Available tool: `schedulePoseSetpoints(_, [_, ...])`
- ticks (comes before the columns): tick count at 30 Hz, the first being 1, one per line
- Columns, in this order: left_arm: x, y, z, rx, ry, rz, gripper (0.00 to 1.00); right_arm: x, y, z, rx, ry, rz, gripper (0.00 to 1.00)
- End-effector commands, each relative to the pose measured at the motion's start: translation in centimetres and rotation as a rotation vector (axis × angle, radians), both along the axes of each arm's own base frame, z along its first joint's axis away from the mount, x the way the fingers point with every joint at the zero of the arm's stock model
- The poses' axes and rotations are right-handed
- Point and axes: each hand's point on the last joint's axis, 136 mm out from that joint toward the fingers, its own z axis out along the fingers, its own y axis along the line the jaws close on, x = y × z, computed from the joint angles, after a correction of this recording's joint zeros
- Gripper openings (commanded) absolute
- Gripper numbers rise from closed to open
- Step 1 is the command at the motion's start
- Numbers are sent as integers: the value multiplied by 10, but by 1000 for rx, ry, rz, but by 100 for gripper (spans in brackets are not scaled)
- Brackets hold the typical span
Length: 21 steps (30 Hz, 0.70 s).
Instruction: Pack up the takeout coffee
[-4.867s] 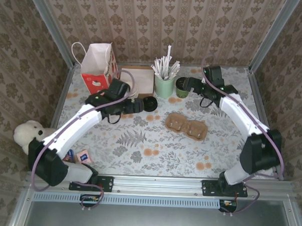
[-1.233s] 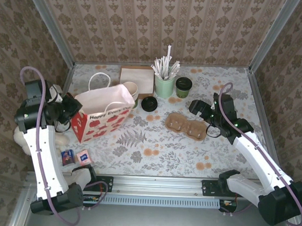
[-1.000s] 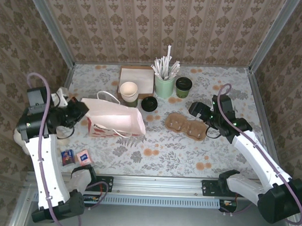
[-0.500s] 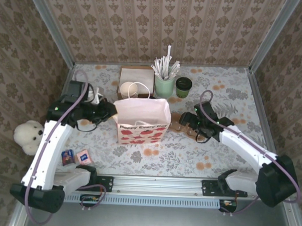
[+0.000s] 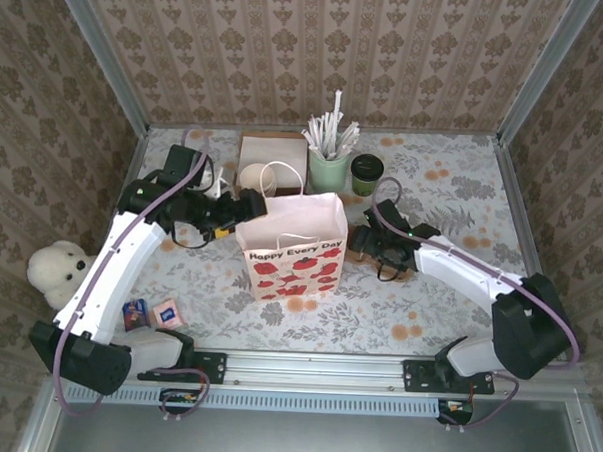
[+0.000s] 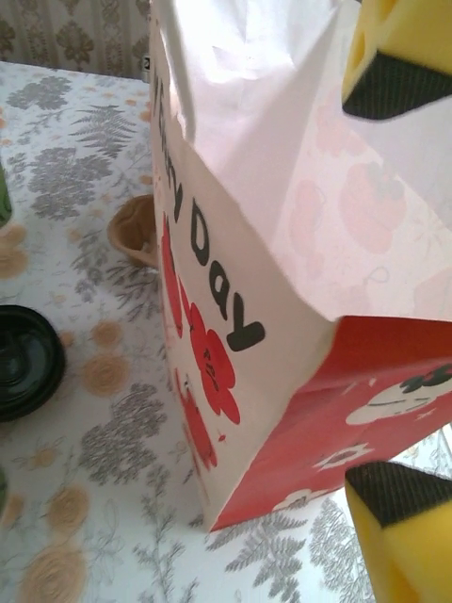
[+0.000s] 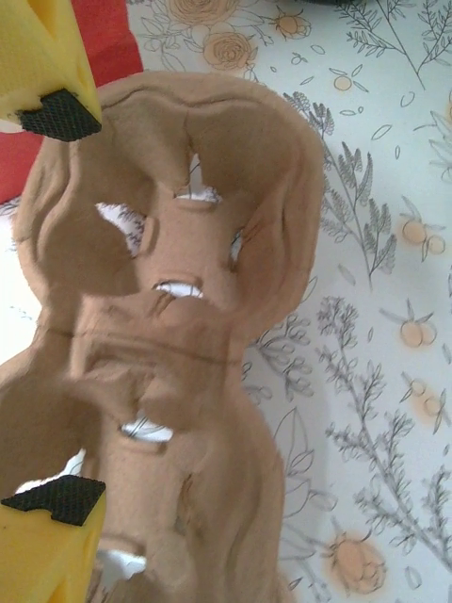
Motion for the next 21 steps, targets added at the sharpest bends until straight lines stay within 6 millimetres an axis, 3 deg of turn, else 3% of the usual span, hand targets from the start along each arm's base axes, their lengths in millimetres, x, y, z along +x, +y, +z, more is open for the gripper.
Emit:
schedulePoseSetpoints(1, [1,11,10,63,-82,-3,100,9,-5,2,-90,-23,-36,94])
schedulePoseSetpoints(7, [-3,0,38,-74,-254,-101,100,12,-6,-7,-106,-27,-68,91])
schedulePoseSetpoints(11, [1,32,47,-20,-362,32,100,12,-5,-17,-118,-4,-71,86])
schedulePoseSetpoints(14, [5,79,30,133,-382,258,100,11,-7,-23,-127,7,-104,82])
schedulePoseSetpoints(17, [-4,122,5,249,-310,430,100,11,-7,-26,-140,7,-114,80])
schedulePoseSetpoints(21, [-21,149,-33,296,-111,527,100,10,-11,-29,-168,20,-127,81])
